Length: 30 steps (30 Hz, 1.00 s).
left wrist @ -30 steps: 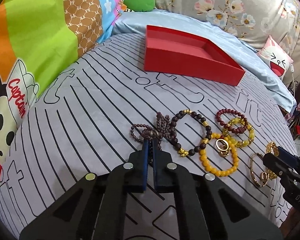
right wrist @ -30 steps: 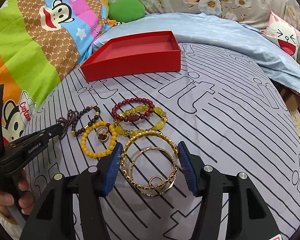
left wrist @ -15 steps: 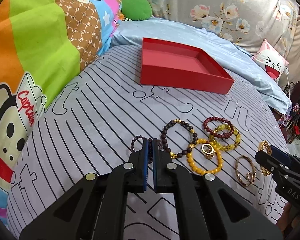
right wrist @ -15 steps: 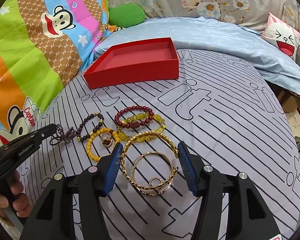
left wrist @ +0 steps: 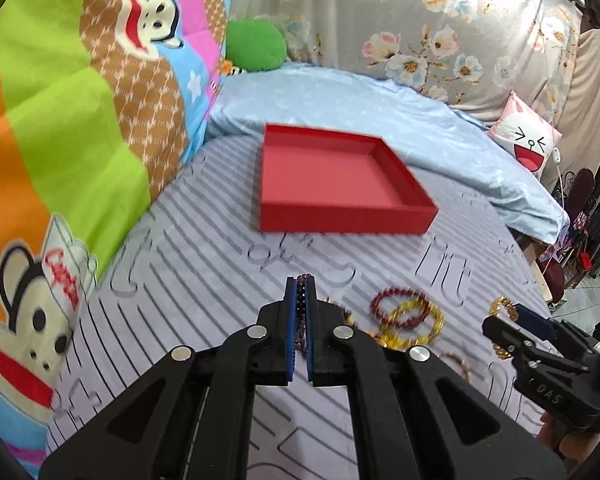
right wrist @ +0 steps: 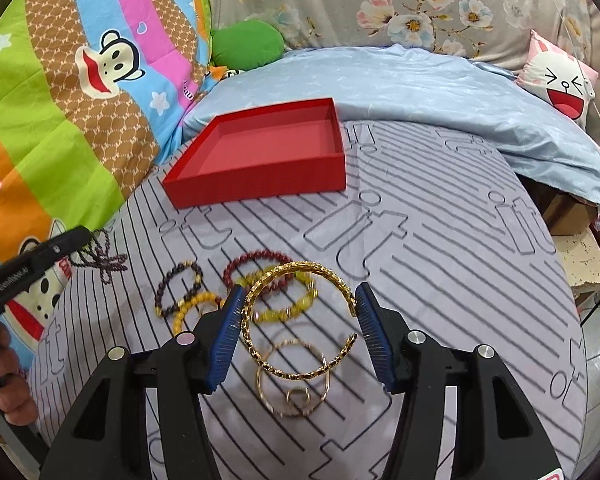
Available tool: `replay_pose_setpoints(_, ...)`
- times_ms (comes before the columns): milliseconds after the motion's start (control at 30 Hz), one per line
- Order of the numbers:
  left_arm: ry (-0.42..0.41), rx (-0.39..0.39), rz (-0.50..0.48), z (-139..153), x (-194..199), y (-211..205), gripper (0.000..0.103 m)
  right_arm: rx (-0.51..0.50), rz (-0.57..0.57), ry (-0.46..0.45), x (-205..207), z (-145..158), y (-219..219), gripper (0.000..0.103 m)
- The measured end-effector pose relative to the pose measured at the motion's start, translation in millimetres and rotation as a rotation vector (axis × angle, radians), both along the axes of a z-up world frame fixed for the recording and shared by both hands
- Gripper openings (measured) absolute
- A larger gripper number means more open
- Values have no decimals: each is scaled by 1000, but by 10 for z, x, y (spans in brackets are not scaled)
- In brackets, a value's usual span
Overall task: Organize jewelry
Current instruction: 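Carry both bracelets over the red tray and open both tools to drop them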
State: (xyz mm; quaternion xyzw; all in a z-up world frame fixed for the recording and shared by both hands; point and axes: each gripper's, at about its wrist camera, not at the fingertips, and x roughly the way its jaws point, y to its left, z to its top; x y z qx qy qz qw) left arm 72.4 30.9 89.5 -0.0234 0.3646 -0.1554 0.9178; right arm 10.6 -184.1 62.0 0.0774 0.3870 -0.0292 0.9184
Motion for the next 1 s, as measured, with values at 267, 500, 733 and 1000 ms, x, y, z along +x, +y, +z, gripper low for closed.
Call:
replay_pose_setpoints(267, -50, -1, -26, 345, 458, -144, 3, -2, 45, -34, 558, 241, -31, 54)
replay_pose_setpoints(500, -79, 10, -71, 485, 1241, -444, 3, 28, 88, -26, 1513, 355, -127, 54)
replay_pose_setpoints(733, -84, 10, -116, 507, 2131, -793, 3, 29, 96, 2, 2504, 375, -238, 54)
replay_pose_setpoints(1000, -47, 37, -118, 235, 2879, -1069, 3, 22, 97, 81, 3284, 97, -285, 54)
